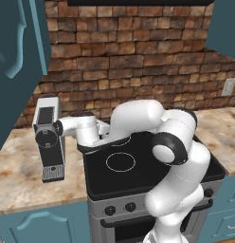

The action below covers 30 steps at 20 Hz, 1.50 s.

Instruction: Pick the kettle from the cabinet and place it on a stove burner. Then pick the pot from the counter and place it on another stove burner. Finally, turn both burners on.

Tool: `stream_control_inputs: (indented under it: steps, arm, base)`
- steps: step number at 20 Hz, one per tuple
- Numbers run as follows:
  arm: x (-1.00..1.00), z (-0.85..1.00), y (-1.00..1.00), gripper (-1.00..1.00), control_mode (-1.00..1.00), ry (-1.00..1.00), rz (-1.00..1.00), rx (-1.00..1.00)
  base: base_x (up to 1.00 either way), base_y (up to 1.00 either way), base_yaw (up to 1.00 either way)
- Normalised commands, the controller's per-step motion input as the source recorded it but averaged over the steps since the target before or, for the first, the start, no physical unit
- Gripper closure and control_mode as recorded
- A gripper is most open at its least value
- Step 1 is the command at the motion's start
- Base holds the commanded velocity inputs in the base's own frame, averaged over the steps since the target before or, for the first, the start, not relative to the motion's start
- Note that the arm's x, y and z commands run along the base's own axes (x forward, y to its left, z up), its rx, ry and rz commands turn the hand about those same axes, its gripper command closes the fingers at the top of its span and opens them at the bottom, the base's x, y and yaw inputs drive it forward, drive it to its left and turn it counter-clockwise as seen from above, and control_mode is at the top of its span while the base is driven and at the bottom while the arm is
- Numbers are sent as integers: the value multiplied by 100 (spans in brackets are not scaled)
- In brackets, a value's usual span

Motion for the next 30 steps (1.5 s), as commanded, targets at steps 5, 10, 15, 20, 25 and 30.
stream_control_inputs:
  steps: [5, 10, 15, 20, 25, 30]
  arm:
    - [-27, 44, -34, -100, -100, -9, -1, 11]
    - [-29, 38, -43, -100, -100, -14, 0, 13]
    - [-33, 52, -45, -100, -100, -14, 0, 18]
    - [-40, 54, -42, -100, -100, -8, 0, 22]
    - [-56, 42, -42, -100, -100, 0, 0, 24]
    - [-74, 52, -35, -100, -100, -1, 0, 22]
  base:
    - [0, 0, 0]
    - [0, 0, 0]
    - [0, 0, 0]
    - [0, 0, 0]
    - [0, 0, 0]
    - [0, 0, 0]
